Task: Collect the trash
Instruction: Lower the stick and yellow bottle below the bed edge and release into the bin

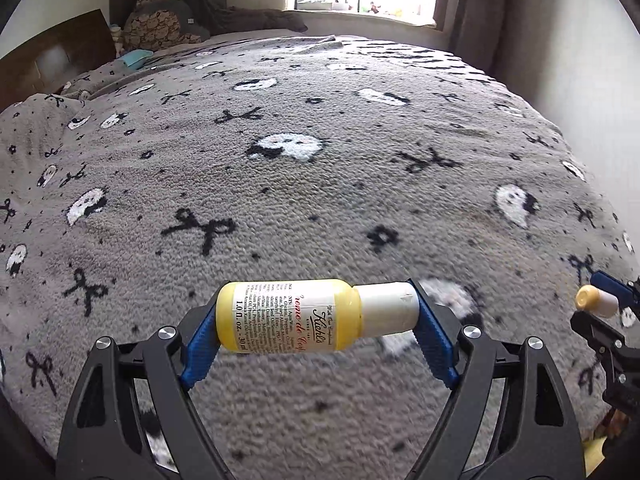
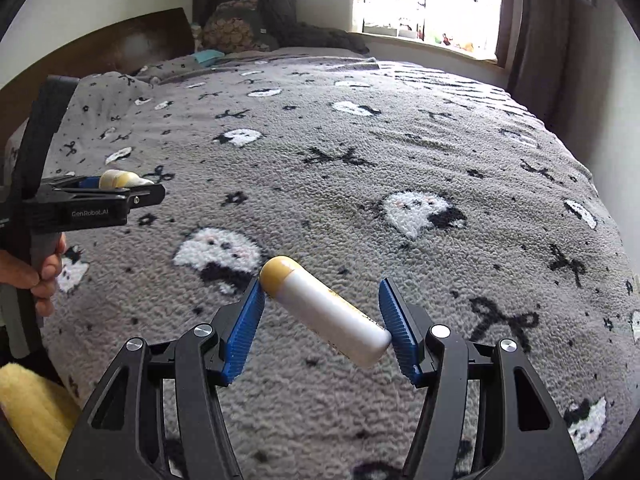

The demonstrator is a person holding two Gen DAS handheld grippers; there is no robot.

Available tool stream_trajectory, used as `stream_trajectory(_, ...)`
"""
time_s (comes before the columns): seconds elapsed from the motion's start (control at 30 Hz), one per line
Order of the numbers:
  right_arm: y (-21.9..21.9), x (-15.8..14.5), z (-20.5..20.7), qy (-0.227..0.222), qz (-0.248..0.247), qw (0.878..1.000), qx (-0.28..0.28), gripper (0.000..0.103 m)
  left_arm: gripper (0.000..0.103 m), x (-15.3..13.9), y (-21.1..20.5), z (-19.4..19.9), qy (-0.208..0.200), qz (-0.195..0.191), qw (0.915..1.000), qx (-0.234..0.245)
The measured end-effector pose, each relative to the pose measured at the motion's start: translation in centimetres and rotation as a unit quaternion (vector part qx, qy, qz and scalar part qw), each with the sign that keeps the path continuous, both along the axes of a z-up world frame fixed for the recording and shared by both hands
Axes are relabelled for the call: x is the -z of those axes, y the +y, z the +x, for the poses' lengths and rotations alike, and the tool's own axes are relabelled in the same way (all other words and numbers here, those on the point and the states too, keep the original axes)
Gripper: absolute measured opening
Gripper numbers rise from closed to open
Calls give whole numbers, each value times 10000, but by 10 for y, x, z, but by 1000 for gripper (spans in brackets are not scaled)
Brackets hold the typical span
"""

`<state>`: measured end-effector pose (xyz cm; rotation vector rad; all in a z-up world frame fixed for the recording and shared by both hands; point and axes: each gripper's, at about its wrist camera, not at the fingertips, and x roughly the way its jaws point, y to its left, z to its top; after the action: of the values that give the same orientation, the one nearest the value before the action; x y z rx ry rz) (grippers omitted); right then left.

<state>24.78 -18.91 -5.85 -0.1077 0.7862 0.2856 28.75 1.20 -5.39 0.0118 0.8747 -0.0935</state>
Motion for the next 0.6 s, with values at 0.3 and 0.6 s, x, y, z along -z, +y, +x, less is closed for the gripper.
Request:
stream_trajectory(0.3,-5,-14,-102,-399,143,9986,-323,60,80,-3,-25,-116,-283,-78,9973,678)
stream_trajectory(0.6,-3,28,-177,-205,434,9985,-253,60,80,33,-25,-205,-170,-410,9951,888)
